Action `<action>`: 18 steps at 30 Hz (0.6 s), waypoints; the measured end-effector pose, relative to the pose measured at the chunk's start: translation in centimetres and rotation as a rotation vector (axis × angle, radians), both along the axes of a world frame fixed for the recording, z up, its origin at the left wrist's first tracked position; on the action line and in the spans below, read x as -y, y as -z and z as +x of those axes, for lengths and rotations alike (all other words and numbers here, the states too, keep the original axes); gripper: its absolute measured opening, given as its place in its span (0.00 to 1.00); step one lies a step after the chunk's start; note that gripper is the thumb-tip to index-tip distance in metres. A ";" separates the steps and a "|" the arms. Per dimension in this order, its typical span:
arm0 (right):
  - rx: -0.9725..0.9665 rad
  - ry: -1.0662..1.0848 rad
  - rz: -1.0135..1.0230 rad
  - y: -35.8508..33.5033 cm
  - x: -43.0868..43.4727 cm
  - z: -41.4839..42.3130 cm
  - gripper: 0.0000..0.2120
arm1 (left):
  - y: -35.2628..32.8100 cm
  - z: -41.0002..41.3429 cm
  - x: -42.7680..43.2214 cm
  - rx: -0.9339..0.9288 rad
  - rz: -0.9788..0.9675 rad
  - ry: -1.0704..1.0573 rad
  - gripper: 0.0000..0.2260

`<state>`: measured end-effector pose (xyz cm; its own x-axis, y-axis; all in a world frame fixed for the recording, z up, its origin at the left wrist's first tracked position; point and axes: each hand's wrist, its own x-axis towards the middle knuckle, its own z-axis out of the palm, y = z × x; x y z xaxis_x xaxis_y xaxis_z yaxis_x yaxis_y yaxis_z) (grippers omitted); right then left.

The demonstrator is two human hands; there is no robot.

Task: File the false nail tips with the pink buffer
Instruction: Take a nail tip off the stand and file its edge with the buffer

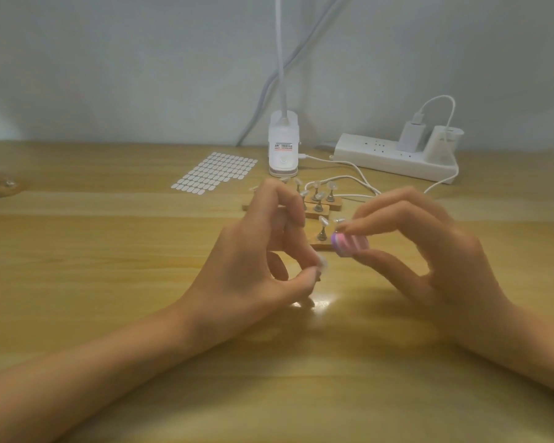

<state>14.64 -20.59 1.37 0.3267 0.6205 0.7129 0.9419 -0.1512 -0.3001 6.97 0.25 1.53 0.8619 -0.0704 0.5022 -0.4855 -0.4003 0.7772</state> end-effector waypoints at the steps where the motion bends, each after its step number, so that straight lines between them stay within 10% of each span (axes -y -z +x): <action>1: 0.014 -0.045 -0.005 0.0 -0.1 -0.2 0.07 | 0.0 0.0 0.0 -0.001 -0.005 0.003 0.20; 18: 0.042 -0.058 -0.036 0.1 -0.4 -0.2 0.05 | -0.2 0.1 -0.1 -0.017 -0.020 -0.022 0.19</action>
